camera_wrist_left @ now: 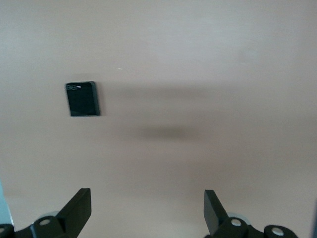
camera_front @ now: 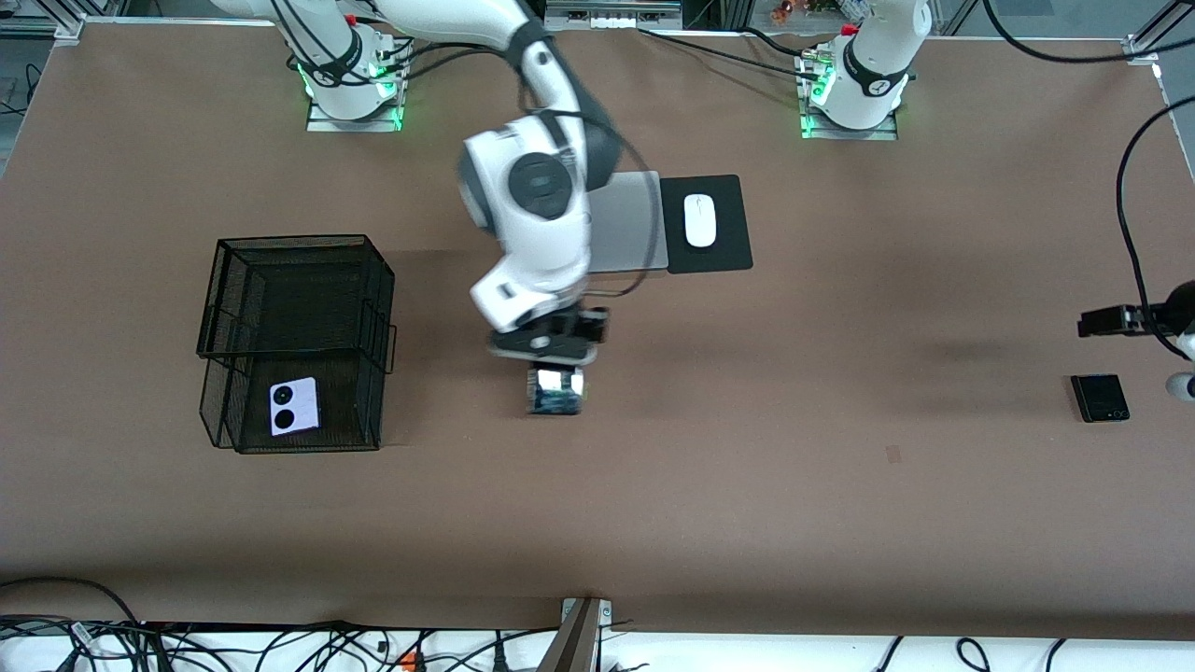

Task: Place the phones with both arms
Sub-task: 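Move the black phone into the basket while the left gripper grips the flip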

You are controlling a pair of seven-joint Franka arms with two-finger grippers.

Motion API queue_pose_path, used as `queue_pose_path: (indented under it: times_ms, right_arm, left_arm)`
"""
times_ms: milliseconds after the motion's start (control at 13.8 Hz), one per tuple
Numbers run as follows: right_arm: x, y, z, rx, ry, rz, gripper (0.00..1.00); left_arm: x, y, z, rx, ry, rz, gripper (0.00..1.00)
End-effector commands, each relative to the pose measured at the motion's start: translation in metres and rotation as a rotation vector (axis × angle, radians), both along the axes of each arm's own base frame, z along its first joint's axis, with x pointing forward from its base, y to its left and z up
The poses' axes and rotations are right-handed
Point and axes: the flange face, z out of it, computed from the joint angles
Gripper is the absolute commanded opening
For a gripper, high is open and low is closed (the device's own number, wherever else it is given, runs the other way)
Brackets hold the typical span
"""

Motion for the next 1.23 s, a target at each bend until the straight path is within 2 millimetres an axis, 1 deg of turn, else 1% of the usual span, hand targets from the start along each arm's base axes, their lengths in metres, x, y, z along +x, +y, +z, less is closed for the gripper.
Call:
queue_pose_path:
  times_ms: [0, 145, 218, 290, 363, 435, 508, 653, 726, 798, 871, 1016, 1161]
  right_arm:
    - [-0.011, -0.084, 0.016, 0.031, 0.082, 0.001, 0.43]
    - [-0.007, -0.143, 0.032, 0.046, 0.101, 0.001, 0.43]
    - [-0.006, -0.172, 0.038, 0.054, 0.111, 0.004, 0.43]
    - [-0.006, -0.201, 0.040, 0.058, 0.121, 0.015, 0.43]
    - [-0.007, -0.224, 0.045, 0.070, 0.127, 0.032, 0.43]
    - [-0.008, -0.247, 0.046, 0.061, 0.133, 0.034, 0.43]
    - [-0.010, -0.267, 0.048, 0.049, 0.137, 0.028, 0.43]
    - [-0.023, -0.296, 0.043, 0.037, 0.166, 0.025, 0.43]
    - [-0.031, -0.310, 0.040, 0.042, 0.182, 0.020, 0.43]
    - [-0.038, -0.320, 0.037, 0.051, 0.200, 0.019, 0.43]
    - [-0.045, -0.329, 0.034, 0.056, 0.229, 0.010, 0.43]
    - [-0.057, -0.338, 0.030, 0.048, 0.319, -0.007, 0.43]
    - [-0.061, -0.339, 0.025, 0.043, 0.354, -0.020, 0.43]
  left_arm:
    - [0.001, 0.078, -0.045, 0.022, -0.022, 0.019, 1.00]
    - [-0.002, 0.143, -0.089, -0.013, -0.068, -0.047, 1.00]
    - [-0.005, 0.167, -0.115, -0.032, -0.083, -0.062, 1.00]
    - [-0.010, 0.187, -0.141, -0.056, -0.092, -0.058, 1.00]
    - [-0.011, 0.197, -0.165, -0.072, -0.099, -0.051, 1.00]
    - [-0.010, 0.198, -0.184, -0.082, -0.101, -0.049, 1.00]
    - [-0.010, 0.195, -0.204, -0.108, -0.088, -0.025, 1.00]
    - [-0.012, 0.189, -0.250, -0.195, -0.077, 0.015, 1.00]
    - [-0.006, 0.182, -0.265, -0.191, -0.090, -0.003, 1.00]
    - [0.002, 0.169, -0.265, -0.184, -0.100, -0.026, 1.00]
    - [0.002, 0.170, -0.265, -0.182, -0.101, -0.042, 1.00]
    - [-0.006, 0.188, -0.271, -0.173, -0.098, -0.055, 1.00]
    - [-0.009, 0.195, -0.278, -0.170, -0.103, -0.082, 1.00]
